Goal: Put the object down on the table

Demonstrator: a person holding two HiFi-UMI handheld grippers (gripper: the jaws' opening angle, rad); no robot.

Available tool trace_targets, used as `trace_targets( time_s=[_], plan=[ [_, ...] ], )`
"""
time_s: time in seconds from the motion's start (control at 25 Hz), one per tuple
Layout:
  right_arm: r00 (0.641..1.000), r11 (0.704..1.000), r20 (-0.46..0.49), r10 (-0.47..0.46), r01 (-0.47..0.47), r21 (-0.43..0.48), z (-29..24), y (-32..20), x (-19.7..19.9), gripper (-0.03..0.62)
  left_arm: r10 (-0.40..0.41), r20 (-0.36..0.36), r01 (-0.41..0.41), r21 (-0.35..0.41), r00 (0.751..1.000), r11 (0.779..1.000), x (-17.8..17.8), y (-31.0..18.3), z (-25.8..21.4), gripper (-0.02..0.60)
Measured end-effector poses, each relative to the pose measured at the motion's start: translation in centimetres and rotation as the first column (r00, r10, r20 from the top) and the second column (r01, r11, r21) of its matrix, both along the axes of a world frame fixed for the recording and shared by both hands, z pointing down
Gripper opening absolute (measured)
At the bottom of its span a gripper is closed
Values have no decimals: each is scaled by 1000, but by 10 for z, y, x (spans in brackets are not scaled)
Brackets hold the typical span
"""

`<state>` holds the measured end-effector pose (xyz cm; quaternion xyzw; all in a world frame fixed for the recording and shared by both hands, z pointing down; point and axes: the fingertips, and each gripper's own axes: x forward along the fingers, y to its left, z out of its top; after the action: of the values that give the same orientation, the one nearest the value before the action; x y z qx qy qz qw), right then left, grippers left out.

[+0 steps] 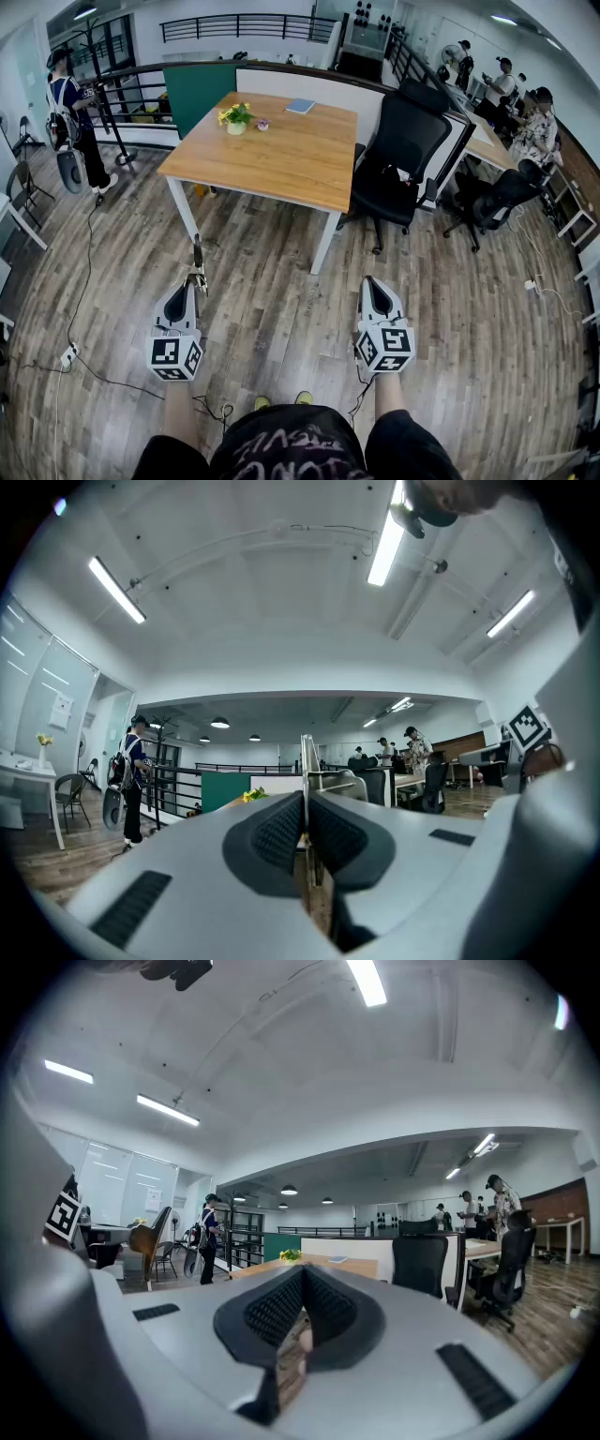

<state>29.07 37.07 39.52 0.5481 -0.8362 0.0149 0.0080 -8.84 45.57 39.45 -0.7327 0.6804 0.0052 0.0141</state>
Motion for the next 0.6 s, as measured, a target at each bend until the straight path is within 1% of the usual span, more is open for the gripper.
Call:
trace_targets(
  time_s=[0.2, 0.36, 0.52, 0.6],
  plan=[
    [1000, 1000, 5, 2, -2, -1, -1, 2, -1, 3, -4, 22, 3, 9, 1000, 1000, -2, 1, -6, 17],
    [1000, 1000, -1, 11, -11, 9, -4, 0, -2, 3, -11, 17, 11, 15, 1000, 1000, -2, 0, -9, 17],
    [999, 999, 44, 15, -16, 31, -6, 5, -2, 3, -8, 13, 7, 16, 1000, 1000, -1, 1, -7, 17],
    [999, 1000, 34, 6, -7, 28, -4, 6, -7, 5, -7, 7, 7, 16, 1000, 1000, -2, 0, -7, 17]
  ],
)
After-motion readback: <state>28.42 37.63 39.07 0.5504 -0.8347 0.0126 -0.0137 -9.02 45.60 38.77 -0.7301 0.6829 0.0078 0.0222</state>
